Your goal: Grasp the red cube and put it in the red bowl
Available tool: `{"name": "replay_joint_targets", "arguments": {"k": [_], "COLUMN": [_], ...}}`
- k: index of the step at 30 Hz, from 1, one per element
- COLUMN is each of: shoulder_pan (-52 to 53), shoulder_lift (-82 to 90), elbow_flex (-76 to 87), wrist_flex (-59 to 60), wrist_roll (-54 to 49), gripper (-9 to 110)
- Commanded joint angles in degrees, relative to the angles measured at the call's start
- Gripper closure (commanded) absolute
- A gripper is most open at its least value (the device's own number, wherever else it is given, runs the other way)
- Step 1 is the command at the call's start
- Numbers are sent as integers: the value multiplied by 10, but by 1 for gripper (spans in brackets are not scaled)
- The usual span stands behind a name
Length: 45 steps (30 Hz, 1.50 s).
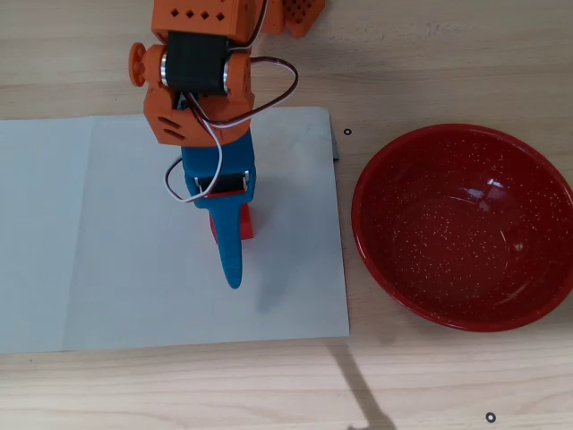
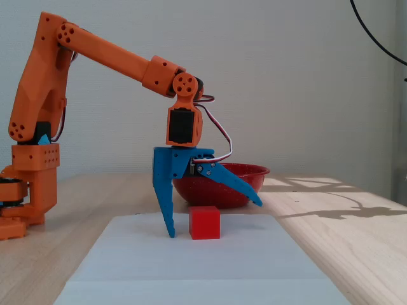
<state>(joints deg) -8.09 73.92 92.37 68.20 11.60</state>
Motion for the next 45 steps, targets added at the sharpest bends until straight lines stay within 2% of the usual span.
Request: {"name": "replay_joint_targets", "arguments": {"k": [1,8,14,22,26,33,45], "shoulder_pan": [11,7,3,-2,-2,-5,11], "shoulder_lift": [14,11,19,30,34,45,76], "elbow_flex": [-34,-45,-47,-48,-45,-95,-372], "wrist_flex": [-11,0,1,7,11,76,279], "wrist_roll": [-4,-4,4,11,20,0,-74], "gripper": [33,41,61,82,100,101,101]}}
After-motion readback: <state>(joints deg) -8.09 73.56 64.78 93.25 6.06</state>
